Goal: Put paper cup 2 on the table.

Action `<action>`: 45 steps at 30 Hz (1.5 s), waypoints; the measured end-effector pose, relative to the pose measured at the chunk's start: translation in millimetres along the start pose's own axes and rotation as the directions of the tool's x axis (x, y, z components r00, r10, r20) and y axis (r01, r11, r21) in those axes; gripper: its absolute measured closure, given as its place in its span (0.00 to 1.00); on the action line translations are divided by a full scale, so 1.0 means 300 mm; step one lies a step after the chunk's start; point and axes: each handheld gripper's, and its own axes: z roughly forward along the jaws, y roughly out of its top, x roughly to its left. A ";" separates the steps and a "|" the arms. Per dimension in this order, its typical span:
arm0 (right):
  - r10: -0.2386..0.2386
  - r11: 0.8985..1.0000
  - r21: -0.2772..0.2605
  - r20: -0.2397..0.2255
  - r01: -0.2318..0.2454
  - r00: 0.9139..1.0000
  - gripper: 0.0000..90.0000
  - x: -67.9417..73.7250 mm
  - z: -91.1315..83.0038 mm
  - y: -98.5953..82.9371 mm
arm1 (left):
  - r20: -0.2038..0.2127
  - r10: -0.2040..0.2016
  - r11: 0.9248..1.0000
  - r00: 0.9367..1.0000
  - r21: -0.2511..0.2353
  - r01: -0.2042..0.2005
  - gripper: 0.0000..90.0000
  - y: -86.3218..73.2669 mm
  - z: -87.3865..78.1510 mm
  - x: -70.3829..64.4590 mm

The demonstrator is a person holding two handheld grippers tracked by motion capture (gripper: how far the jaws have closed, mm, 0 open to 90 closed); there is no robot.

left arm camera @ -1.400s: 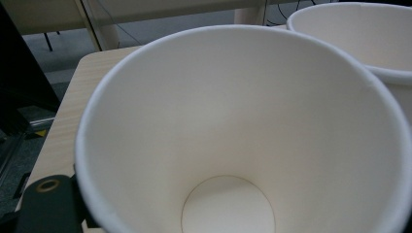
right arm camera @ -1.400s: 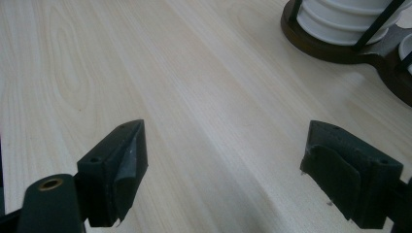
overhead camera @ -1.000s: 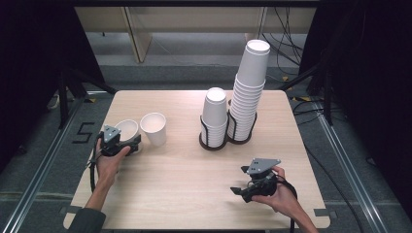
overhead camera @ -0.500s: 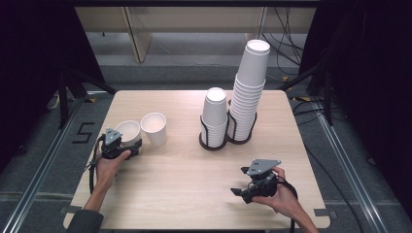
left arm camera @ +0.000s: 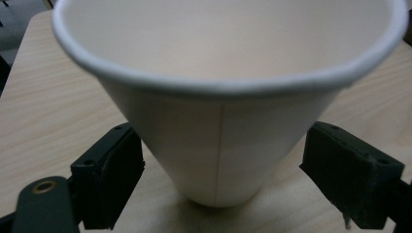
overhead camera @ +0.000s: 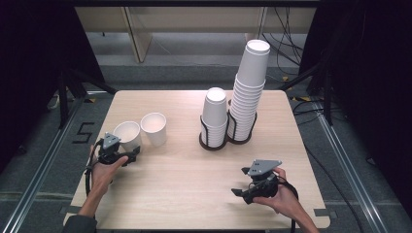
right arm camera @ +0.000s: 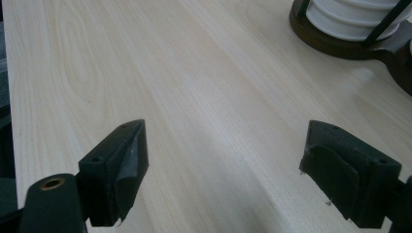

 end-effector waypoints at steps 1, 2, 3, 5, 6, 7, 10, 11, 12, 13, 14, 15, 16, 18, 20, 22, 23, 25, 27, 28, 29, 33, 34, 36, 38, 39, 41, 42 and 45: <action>0.001 1.000 0.000 0.000 -0.001 1.000 0.20 0.000 -0.001 0.000 | 0.001 0.001 1.000 1.000 0.001 -0.001 0.16 -0.003 -0.003 -0.001; -0.002 1.000 -0.003 0.001 0.002 1.000 0.20 0.001 -0.001 0.000 | -0.005 0.003 1.000 1.000 0.009 -0.003 0.16 -0.006 -0.010 -0.001; 0.006 1.000 -0.002 0.002 -0.006 1.000 0.20 0.003 -0.002 -0.001 | -0.008 -0.002 1.000 1.000 0.012 0.002 0.16 -0.008 -0.015 -0.001; 0.007 1.000 0.000 0.001 -0.007 1.000 0.20 0.001 -0.003 -0.001 | -0.013 -0.006 1.000 1.000 0.026 0.006 0.16 -0.011 -0.028 -0.002; 0.007 1.000 0.000 0.001 -0.007 1.000 0.20 0.001 -0.005 -0.001 | -0.018 -0.015 0.999 1.000 0.028 0.015 0.16 -0.012 -0.036 -0.003; 0.007 1.000 -0.001 0.005 -0.007 1.000 0.20 0.001 -0.006 -0.002 | -0.019 -0.017 1.000 1.000 0.019 0.018 0.16 -0.014 -0.046 -0.005; 0.014 1.000 -0.002 0.002 -0.014 1.000 0.20 0.003 -0.010 -0.003 | -0.014 -0.038 0.999 0.999 0.013 0.038 0.16 -0.020 -0.073 -0.016; 0.005 1.000 -0.003 0.001 -0.005 1.000 0.20 -0.001 -0.009 -0.004 | -0.021 -0.039 0.999 0.999 0.018 0.039 0.16 -0.023 -0.085 -0.024; 0.006 1.000 -0.003 0.002 -0.006 1.000 0.20 -0.002 -0.011 -0.005 | -0.020 -0.041 0.999 0.999 0.016 0.041 0.16 -0.026 -0.096 -0.035; 0.017 1.000 0.000 0.007 -0.017 1.000 0.20 0.000 -0.012 -0.006 | -0.013 -0.036 0.999 0.999 0.017 0.036 0.16 -0.028 -0.107 -0.046; 0.018 1.000 -0.001 0.008 -0.018 1.000 0.20 0.000 -0.012 -0.007 | -0.017 -0.034 0.999 0.999 0.013 0.035 0.16 -0.030 -0.120 -0.059; 0.018 1.000 -0.001 0.011 -0.018 1.000 0.20 0.000 -0.012 -0.008 | -0.020 -0.039 0.999 0.999 0.006 0.039 0.16 -0.032 -0.131 -0.070; 0.016 1.000 -0.002 0.012 -0.016 1.000 0.20 0.000 -0.012 -0.009 | -0.019 -0.041 0.999 0.999 -0.009 0.041 0.16 -0.035 -0.141 -0.082; 0.001 1.000 -0.005 0.020 -0.001 1.000 0.20 -0.004 -0.012 -0.009 | -0.015 -0.053 0.998 0.999 -0.028 0.052 0.16 -0.041 -0.163 -0.104; 0.021 1.000 -0.002 0.020 -0.021 1.000 0.20 -0.001 -0.013 -0.012 | 0.018 -0.077 0.996 0.997 -0.047 0.078 0.16 -0.046 -0.177 -0.126; 0.027 1.000 0.001 0.013 -0.027 1.000 0.20 -0.001 -0.015 -0.013 | 0.035 -0.081 0.995 0.996 -0.055 0.083 0.16 -0.049 -0.193 -0.154; 0.030 1.000 0.001 0.018 -0.031 0.999 0.20 0.000 -0.015 -0.014 | 0.038 -0.071 0.996 0.997 -0.055 0.073 0.16 -0.050 -0.198 -0.170; 0.027 1.000 -0.004 0.018 -0.026 0.999 0.20 -0.003 -0.015 -0.015 | 0.048 -0.059 0.996 0.997 -0.058 0.062 0.16 -0.057 -0.203 -0.201; 0.030 1.000 -0.007 0.023 -0.030 0.999 0.20 -0.002 -0.017 -0.017 | 0.057 -0.060 0.996 0.997 -0.059 0.063 0.16 -0.065 -0.209 -0.231; 0.035 0.999 -0.013 0.026 -0.034 0.999 0.20 -0.001 -0.019 -0.018 | 0.064 -0.058 0.996 0.996 -0.066 0.062 0.16 -0.070 -0.210 -0.244; 0.042 0.999 -0.014 0.023 -0.042 0.999 0.20 0.000 -0.021 -0.019 | 0.070 -0.052 0.996 0.996 -0.066 0.056 0.16 -0.075 -0.214 -0.255; 0.047 0.999 -0.030 0.033 -0.046 0.998 0.20 -0.002 -0.027 -0.024 | 0.083 -0.046 0.996 0.996 -0.073 0.052 0.16 -0.099 -0.229 -0.296; 0.050 0.998 -0.031 0.033 -0.049 0.998 0.20 -0.002 -0.027 -0.026 | 0.077 -0.033 0.997 0.996 -0.065 0.038 0.16 -0.106 -0.234 -0.306; 0.054 0.998 -0.028 0.039 -0.053 0.998 0.20 0.000 -0.029 -0.029 | 0.087 -0.015 0.998 0.996 -0.067 0.021 0.16 -0.119 -0.237 -0.322; 0.060 0.998 -0.029 0.036 -0.059 0.998 0.20 0.004 -0.031 -0.031 | 0.085 -0.013 0.998 0.996 -0.063 0.018 0.16 -0.127 -0.243 -0.335; 0.043 0.999 -0.030 0.034 -0.042 0.999 0.20 0.002 -0.029 -0.031 | 0.087 -0.005 0.998 0.996 -0.066 0.011 0.16 -0.132 -0.244 -0.339; 0.051 0.998 -0.031 0.033 -0.050 0.998 0.20 0.007 -0.029 -0.034 | 0.098 0.003 0.997 0.995 -0.072 0.004 0.16 -0.142 -0.245 -0.346; 0.051 0.998 -0.032 0.033 -0.050 0.998 0.20 0.007 -0.029 -0.035 | 0.105 0.002 0.998 0.994 -0.068 0.006 0.16 -0.145 -0.246 -0.347; 0.053 0.998 -0.034 0.034 -0.052 0.998 0.20 0.009 -0.033 -0.037 | 0.114 0.005 0.998 0.994 -0.064 0.003 0.16 -0.156 -0.251 -0.358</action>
